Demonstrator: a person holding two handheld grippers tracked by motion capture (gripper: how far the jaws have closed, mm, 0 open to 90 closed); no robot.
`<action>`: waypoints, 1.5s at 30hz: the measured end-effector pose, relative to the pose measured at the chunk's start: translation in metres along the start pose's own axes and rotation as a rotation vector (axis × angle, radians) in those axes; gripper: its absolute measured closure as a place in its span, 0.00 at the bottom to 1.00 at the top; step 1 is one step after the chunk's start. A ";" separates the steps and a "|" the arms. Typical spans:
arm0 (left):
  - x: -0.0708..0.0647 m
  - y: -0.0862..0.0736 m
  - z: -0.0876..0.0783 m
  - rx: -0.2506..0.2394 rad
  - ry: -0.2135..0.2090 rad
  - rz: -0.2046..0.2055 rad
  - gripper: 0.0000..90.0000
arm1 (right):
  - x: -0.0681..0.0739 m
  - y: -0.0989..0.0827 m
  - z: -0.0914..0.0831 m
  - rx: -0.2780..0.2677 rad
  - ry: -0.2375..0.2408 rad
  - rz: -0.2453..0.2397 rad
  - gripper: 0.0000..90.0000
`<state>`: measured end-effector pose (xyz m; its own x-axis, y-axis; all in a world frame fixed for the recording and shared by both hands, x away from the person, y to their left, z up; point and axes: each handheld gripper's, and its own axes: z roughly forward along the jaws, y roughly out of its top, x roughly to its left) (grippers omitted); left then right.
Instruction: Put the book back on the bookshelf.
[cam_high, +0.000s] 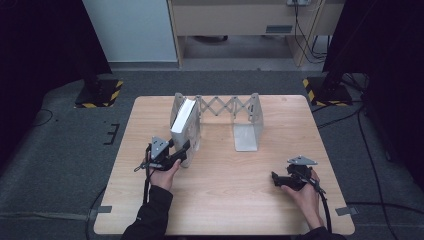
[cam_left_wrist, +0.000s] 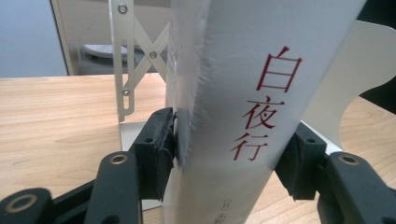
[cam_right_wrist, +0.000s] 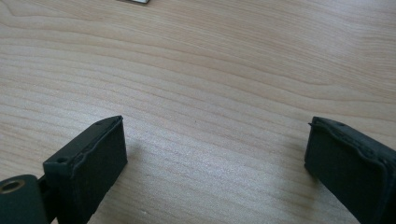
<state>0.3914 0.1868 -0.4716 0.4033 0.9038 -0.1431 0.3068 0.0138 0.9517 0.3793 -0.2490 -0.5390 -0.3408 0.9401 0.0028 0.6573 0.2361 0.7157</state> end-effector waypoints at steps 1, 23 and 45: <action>0.000 0.000 0.001 -0.001 0.000 -0.001 0.48 | 0.000 0.000 0.000 0.000 -0.001 0.000 0.06; -0.004 0.008 0.035 -0.008 0.008 0.000 0.46 | 0.000 0.000 0.000 -0.001 0.000 -0.002 0.07; -0.003 0.018 0.059 0.020 0.048 0.011 0.45 | 0.000 0.000 0.000 -0.001 0.000 0.000 0.07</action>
<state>0.4464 0.1595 -0.4705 0.3648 0.9235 -0.1185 0.3195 -0.0047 0.9476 0.3795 -0.2487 -0.5391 -0.3414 0.9399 0.0029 0.6568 0.2363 0.7160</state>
